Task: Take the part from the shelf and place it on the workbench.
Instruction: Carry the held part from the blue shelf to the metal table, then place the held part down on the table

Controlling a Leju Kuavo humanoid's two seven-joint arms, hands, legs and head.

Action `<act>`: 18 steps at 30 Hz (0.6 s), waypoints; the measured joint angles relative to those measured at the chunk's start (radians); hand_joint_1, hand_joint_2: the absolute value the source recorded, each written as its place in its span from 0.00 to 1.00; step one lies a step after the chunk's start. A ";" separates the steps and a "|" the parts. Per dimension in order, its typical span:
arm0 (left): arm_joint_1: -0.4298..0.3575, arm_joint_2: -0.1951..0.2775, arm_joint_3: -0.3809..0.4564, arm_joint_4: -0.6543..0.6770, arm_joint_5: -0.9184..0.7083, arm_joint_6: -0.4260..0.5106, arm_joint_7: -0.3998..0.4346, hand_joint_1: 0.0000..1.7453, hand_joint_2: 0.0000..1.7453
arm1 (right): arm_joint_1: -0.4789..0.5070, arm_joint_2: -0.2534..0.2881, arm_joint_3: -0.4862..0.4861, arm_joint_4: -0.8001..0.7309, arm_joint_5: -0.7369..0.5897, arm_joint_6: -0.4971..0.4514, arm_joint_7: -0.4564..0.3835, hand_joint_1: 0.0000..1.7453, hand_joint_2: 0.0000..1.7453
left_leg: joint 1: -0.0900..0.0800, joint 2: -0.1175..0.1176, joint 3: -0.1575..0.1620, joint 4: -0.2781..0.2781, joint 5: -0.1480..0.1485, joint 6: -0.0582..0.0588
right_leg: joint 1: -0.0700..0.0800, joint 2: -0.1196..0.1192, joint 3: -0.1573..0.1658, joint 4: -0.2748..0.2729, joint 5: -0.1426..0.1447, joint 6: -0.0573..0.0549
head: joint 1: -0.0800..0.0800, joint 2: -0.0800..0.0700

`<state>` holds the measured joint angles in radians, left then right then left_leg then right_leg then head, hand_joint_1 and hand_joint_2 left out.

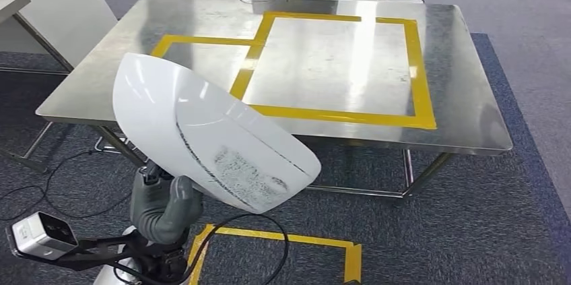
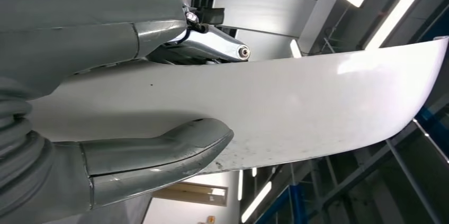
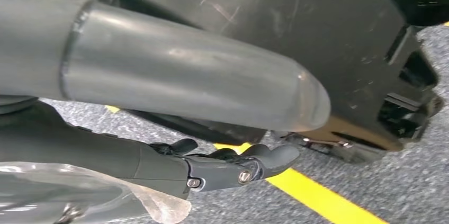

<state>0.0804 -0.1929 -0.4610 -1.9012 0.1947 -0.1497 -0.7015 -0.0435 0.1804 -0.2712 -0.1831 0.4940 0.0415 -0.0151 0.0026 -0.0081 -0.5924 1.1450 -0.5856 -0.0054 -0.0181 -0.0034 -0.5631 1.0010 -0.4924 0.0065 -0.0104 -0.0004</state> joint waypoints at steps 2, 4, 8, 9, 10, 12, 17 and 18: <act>0.000 0.001 0.000 0.000 0.000 0.000 0.000 1.00 1.00 | 0.000 0.000 0.000 0.000 0.000 0.000 0.000 0.00 0.00 | 0.003 0.000 -0.070 0.126 -0.041 -0.006 | 0.000 -0.001 0.006 0.000 -0.006 -0.005 | -0.001 0.000; 0.001 0.002 0.000 0.001 0.000 0.000 0.000 1.00 1.00 | 0.001 0.000 0.000 0.000 0.000 0.000 0.001 0.00 0.00 | 0.004 0.000 -0.102 0.177 -0.046 -0.008 | 0.000 0.000 0.010 0.000 -0.009 -0.006 | -0.001 0.000; 0.001 0.002 0.000 0.001 0.000 0.000 0.000 1.00 1.00 | 0.001 0.000 0.000 0.000 0.000 0.000 0.001 0.00 0.00 | 0.004 0.000 -0.104 0.174 -0.035 -0.008 | 0.000 0.000 0.012 0.000 -0.011 -0.006 | -0.001 0.000; 0.001 0.002 0.000 0.001 0.001 0.000 0.000 1.00 1.00 | 0.001 0.000 0.000 0.000 0.000 0.000 0.001 0.00 0.00 | 0.004 0.000 -0.093 0.143 -0.010 -0.007 | 0.000 0.001 0.016 0.000 -0.013 -0.005 | -0.001 0.000; 0.001 0.002 0.000 0.001 0.001 0.000 0.000 1.00 1.00 | 0.001 0.000 0.000 0.000 0.000 0.000 0.001 0.00 0.00 | 0.003 0.001 -0.065 0.070 0.027 -0.001 | 0.002 0.002 0.021 0.001 -0.019 0.001 | -0.001 0.000; 0.001 0.001 0.000 0.002 0.003 0.000 0.000 1.00 1.00 | 0.000 0.000 -0.001 0.000 0.000 0.000 0.001 0.00 0.00 | -0.002 0.001 -0.011 -0.073 0.095 0.013 | 0.005 0.002 0.030 0.000 -0.029 0.016 | 0.000 0.000; 0.000 -0.002 -0.001 0.003 0.004 0.001 0.000 1.00 1.00 | -0.004 0.000 -0.001 0.000 0.000 0.000 0.001 0.00 0.00 | 0.005 0.002 0.020 -0.133 0.106 0.040 | 0.004 0.002 -0.026 0.109 -0.093 0.042 | 0.008 0.000; 0.000 -0.002 -0.001 0.003 0.004 0.000 0.000 1.00 1.00 | -0.003 0.000 -0.001 0.000 0.000 0.000 0.001 0.00 0.00 | 0.004 0.003 0.021 -0.133 0.104 0.044 | 0.004 0.002 -0.065 0.179 -0.120 0.044 | 0.010 0.000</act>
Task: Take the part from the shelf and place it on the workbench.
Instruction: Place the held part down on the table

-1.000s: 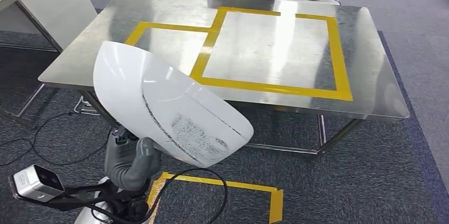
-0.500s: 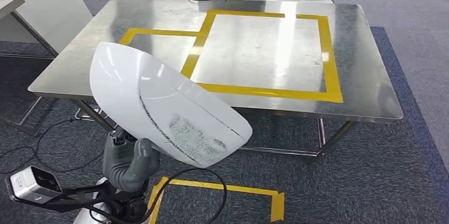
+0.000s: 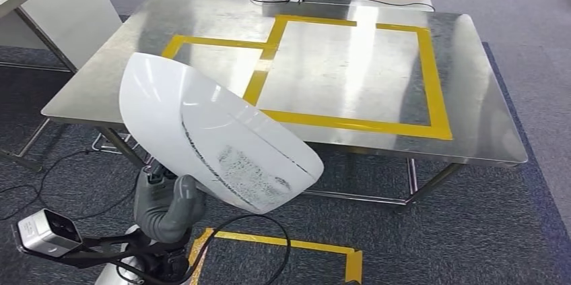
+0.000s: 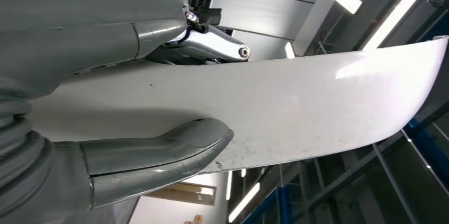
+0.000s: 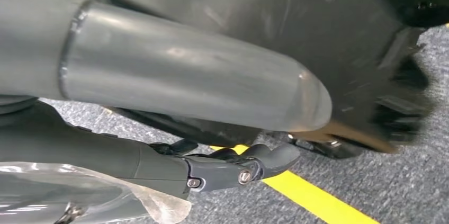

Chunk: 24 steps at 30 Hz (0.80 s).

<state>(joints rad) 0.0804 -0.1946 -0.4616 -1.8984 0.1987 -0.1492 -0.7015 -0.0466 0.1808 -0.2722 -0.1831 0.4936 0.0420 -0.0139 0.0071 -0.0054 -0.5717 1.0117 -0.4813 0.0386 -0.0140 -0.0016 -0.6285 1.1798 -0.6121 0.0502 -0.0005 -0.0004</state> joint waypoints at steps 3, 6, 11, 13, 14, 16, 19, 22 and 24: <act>0.000 0.000 0.000 0.001 0.000 0.000 0.000 1.00 1.00 | 0.004 0.000 0.000 0.000 0.000 0.000 0.000 0.00 0.00 | -0.001 -0.001 0.006 0.001 -0.008 0.003 | -0.001 0.000 -0.074 0.097 0.002 0.005 | 0.001 0.000; 0.000 0.000 0.000 0.002 0.001 0.000 0.000 1.00 1.00 | 0.004 0.000 0.000 0.000 0.000 0.000 0.000 0.00 0.00 | -0.002 -0.004 0.022 0.003 -0.022 -0.007 | -0.003 0.000 -0.007 -0.075 0.111 0.003 | 0.001 0.000; -0.001 0.000 0.000 0.002 0.002 0.001 0.000 1.00 1.00 | 0.003 0.000 -0.002 0.000 0.000 0.000 0.001 0.00 0.00 | -0.006 -0.003 0.027 0.009 -0.037 -0.029 | -0.001 0.003 0.042 -0.160 0.119 -0.023 | -0.003 0.000; -0.001 0.001 0.000 0.002 0.002 0.001 0.000 1.00 1.00 | 0.003 0.000 -0.004 0.000 0.000 0.000 0.002 0.00 0.00 | -0.004 -0.002 0.011 0.052 -0.064 -0.039 | -0.005 0.002 0.050 -0.164 0.116 -0.037 | -0.006 0.000; -0.001 0.001 0.000 0.002 0.002 0.002 0.000 1.00 1.00 | 0.003 0.000 -0.004 0.000 0.000 0.000 0.002 0.00 0.00 | -0.002 -0.002 -0.013 0.103 -0.089 -0.043 | -0.005 0.000 0.054 -0.165 0.114 -0.042 | -0.008 0.000; -0.001 0.002 0.000 0.002 0.002 0.003 0.000 1.00 1.00 | 0.003 0.000 -0.006 0.000 0.000 0.000 0.002 0.00 0.00 | -0.001 -0.001 -0.083 0.237 -0.139 -0.048 | -0.005 -0.001 0.060 -0.165 0.108 -0.049 | -0.010 0.000; 0.000 0.002 0.001 0.002 0.002 0.003 0.000 1.00 1.00 | 0.004 0.000 -0.008 0.000 0.000 0.000 0.002 0.00 0.00 | -0.001 -0.001 -0.116 0.265 -0.100 -0.044 | -0.003 0.001 0.075 -0.165 0.097 -0.050 | -0.010 0.000; 0.000 0.002 0.001 0.002 0.003 0.003 0.000 1.00 1.00 | 0.004 0.001 -0.008 0.000 0.001 0.000 0.003 0.00 0.00 | -0.006 -0.001 -0.048 0.088 0.003 -0.026 | 0.000 0.004 0.090 -0.164 0.084 -0.043 | -0.010 0.000; 0.000 0.001 0.001 0.002 0.004 0.002 0.000 1.00 1.00 | 0.003 0.001 -0.008 0.000 0.001 0.000 0.004 0.00 0.00 | -0.010 -0.001 -0.029 0.035 0.008 -0.020 | 0.002 0.003 0.089 -0.165 0.080 -0.032 | -0.010 0.000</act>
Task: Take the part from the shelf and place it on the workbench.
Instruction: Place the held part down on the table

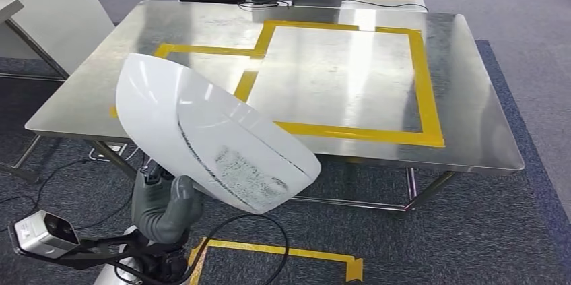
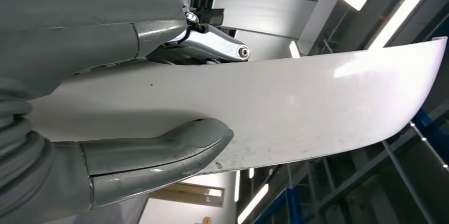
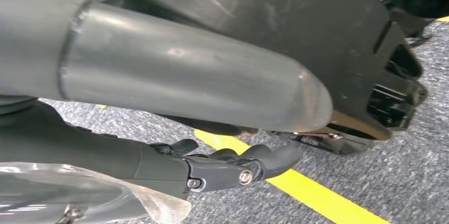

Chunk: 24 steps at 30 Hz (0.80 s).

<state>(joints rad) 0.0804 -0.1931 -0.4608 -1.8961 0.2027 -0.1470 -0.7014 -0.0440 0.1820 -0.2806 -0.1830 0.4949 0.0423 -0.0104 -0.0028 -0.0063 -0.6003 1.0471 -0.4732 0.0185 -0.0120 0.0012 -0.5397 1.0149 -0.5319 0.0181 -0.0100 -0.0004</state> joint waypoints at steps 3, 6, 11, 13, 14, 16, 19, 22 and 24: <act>0.000 -0.002 0.000 0.000 0.001 -0.001 0.000 1.00 1.00 | -0.003 0.000 0.000 0.000 0.000 0.001 0.001 0.00 0.00 | 0.004 -0.001 0.008 -0.021 -0.003 0.008 | 0.000 -0.003 -0.003 0.000 -0.008 0.018 | 0.001 0.000; 0.000 -0.003 0.000 0.000 0.001 -0.002 0.000 1.00 1.00 | -0.004 0.000 -0.002 0.000 0.001 0.001 0.001 0.00 0.00 | 0.009 0.001 0.020 -0.034 -0.004 0.020 | 0.000 -0.002 -0.071 0.130 -0.071 0.029 | 0.008 0.000; 0.000 -0.003 0.001 0.000 0.001 -0.003 0.000 1.00 1.00 | 0.000 0.000 -0.009 0.000 0.002 0.000 0.001 0.00 0.00 | 0.009 -0.002 0.035 -0.033 -0.018 0.021 | -0.002 -0.003 -0.142 0.198 -0.030 0.035 | 0.010 0.000; 0.000 -0.003 0.001 0.000 0.001 -0.003 0.000 1.00 1.00 | -0.001 0.001 -0.011 0.000 0.002 0.000 0.001 0.00 0.00 | 0.007 -0.003 0.045 -0.030 -0.029 0.012 | -0.002 -0.002 -0.081 0.066 0.033 0.032 | 0.011 0.000; 0.000 -0.003 0.001 0.000 0.001 -0.003 0.000 1.00 1.00 | -0.001 0.002 -0.012 0.000 0.002 0.000 0.001 0.00 0.00 | 0.005 -0.003 0.047 -0.029 -0.033 0.007 | -0.001 -0.001 -0.060 0.024 0.044 0.028 | 0.010 0.000; 0.000 -0.003 0.002 0.000 0.001 -0.004 0.000 1.00 1.00 | -0.002 0.003 -0.013 0.000 0.002 -0.001 0.001 0.00 0.00 | 0.002 -0.003 0.048 -0.028 -0.036 -0.001 | 0.002 0.001 -0.045 0.003 0.037 0.018 | 0.009 0.000; -0.001 -0.003 0.002 0.000 -0.001 -0.006 0.000 1.00 1.00 | -0.001 0.004 -0.015 0.000 0.003 0.001 0.001 0.00 0.00 | 0.004 -0.001 0.043 -0.005 -0.056 -0.016 | -0.003 -0.001 -0.036 -0.001 0.034 -0.001 | 0.005 0.000; -0.001 -0.002 0.002 0.000 -0.002 -0.007 0.000 1.00 1.00 | -0.001 0.004 -0.015 0.000 0.005 0.003 0.001 0.00 0.00 | 0.006 0.000 -0.036 0.163 -0.133 -0.027 | -0.004 -0.004 -0.024 -0.003 0.025 -0.016 | 0.000 0.000; 0.000 -0.001 0.003 0.001 -0.004 -0.007 0.000 1.00 1.00 | -0.001 0.004 -0.015 0.000 0.006 0.004 0.001 0.00 0.00 | 0.007 0.000 -0.090 0.256 -0.150 -0.028 | -0.003 -0.003 -0.016 -0.003 0.019 -0.018 | 0.001 0.000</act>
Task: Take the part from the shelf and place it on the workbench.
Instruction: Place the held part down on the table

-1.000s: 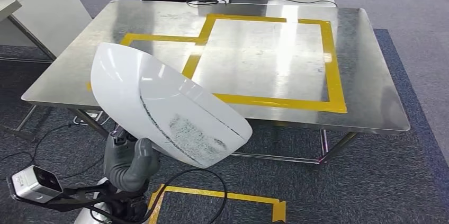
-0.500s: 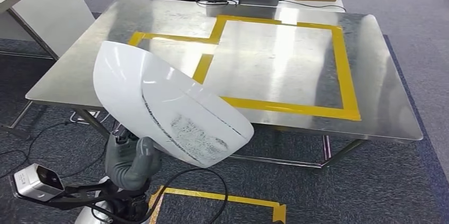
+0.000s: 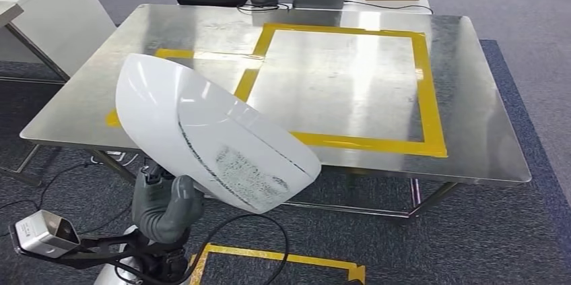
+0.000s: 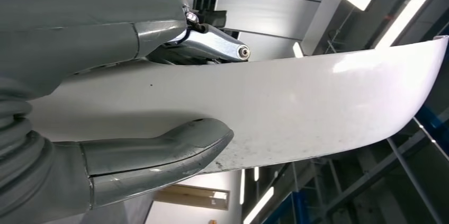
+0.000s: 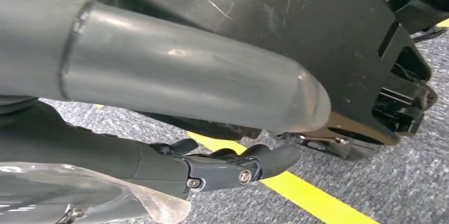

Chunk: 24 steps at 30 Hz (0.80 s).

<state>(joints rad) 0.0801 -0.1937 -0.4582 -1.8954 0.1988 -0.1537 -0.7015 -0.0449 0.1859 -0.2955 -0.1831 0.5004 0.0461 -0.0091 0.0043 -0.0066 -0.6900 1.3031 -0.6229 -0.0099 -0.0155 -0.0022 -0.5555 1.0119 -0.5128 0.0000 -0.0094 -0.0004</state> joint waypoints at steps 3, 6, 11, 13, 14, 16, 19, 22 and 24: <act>0.000 0.000 0.000 0.000 -0.005 0.000 0.000 1.00 1.00 | 0.000 0.000 0.000 0.000 0.002 0.002 0.000 0.00 0.00 | -0.001 0.000 0.036 -0.117 0.104 0.011 | 0.001 0.004 0.019 0.000 -0.012 0.003 | 0.000 0.000; 0.000 0.000 0.000 0.001 -0.008 0.000 0.000 1.00 1.00 | -0.001 0.001 0.000 0.000 0.003 0.003 0.000 0.00 0.00 | -0.008 0.001 0.094 -0.258 0.152 0.025 | 0.005 0.005 0.027 0.000 -0.023 0.017 | 0.001 0.000; -0.001 -0.003 0.000 0.001 -0.017 0.009 0.000 1.00 1.00 | -0.005 0.001 0.000 0.000 0.009 0.005 0.000 0.00 0.00 | -0.001 0.000 0.113 -0.288 0.144 0.042 | 0.005 0.001 0.006 0.039 -0.055 0.045 | 0.004 0.000; -0.002 -0.004 -0.001 0.002 -0.034 0.027 0.000 1.00 1.00 | -0.004 0.001 0.000 0.000 0.013 0.005 0.000 0.00 0.00 | 0.000 0.002 0.117 -0.291 0.141 0.049 | 0.004 0.001 -0.063 0.162 -0.107 0.051 | 0.006 0.000; -0.003 -0.004 -0.002 0.004 -0.048 0.044 0.000 1.00 1.00 | -0.003 0.001 -0.001 0.000 0.015 0.005 0.000 0.00 0.00 | 0.000 0.002 0.118 -0.291 0.139 0.051 | 0.003 0.001 -0.103 0.227 -0.126 0.053 | 0.007 0.000; -0.007 -0.001 -0.007 0.015 -0.089 0.095 0.000 1.00 1.00 | -0.002 0.001 -0.001 0.000 0.020 0.005 0.000 0.00 0.00 | 0.000 0.002 0.123 -0.290 0.134 0.052 | 0.002 0.001 -0.144 0.272 -0.111 0.057 | 0.007 0.000; -0.021 0.010 -0.031 0.042 -0.187 0.221 0.000 1.00 1.00 | -0.002 0.000 -0.002 0.000 0.027 0.007 -0.003 0.00 0.00 | 0.000 -0.001 0.138 -0.287 0.120 0.043 | -0.001 0.001 -0.084 0.103 0.003 0.057 | 0.008 0.000; -0.051 0.038 -0.090 0.081 -0.324 0.419 0.000 1.00 1.00 | -0.002 -0.001 -0.003 0.000 0.033 0.014 -0.007 0.00 0.00 | -0.006 -0.001 0.140 -0.281 0.111 0.030 | 0.002 0.004 -0.039 0.015 0.021 0.043 | 0.007 0.000; -0.076 0.060 -0.137 0.124 -0.423 0.551 0.000 1.00 1.00 | -0.002 -0.001 -0.006 0.000 0.038 0.018 -0.007 0.00 0.00 | -0.005 -0.001 0.140 -0.280 0.108 0.023 | 0.002 0.005 -0.034 0.011 0.020 0.031 | 0.005 0.000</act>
<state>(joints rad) 0.0040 -0.1340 -0.5955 -1.7709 -0.2238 0.3977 -0.7012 -0.0465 0.1844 -0.3017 -0.1830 0.5387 0.0638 -0.0161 -0.0005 -0.0073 -0.5499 1.0232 -0.5152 0.0129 -0.0137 0.0025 -0.5900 1.0225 -0.4929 0.0312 -0.0048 -0.0004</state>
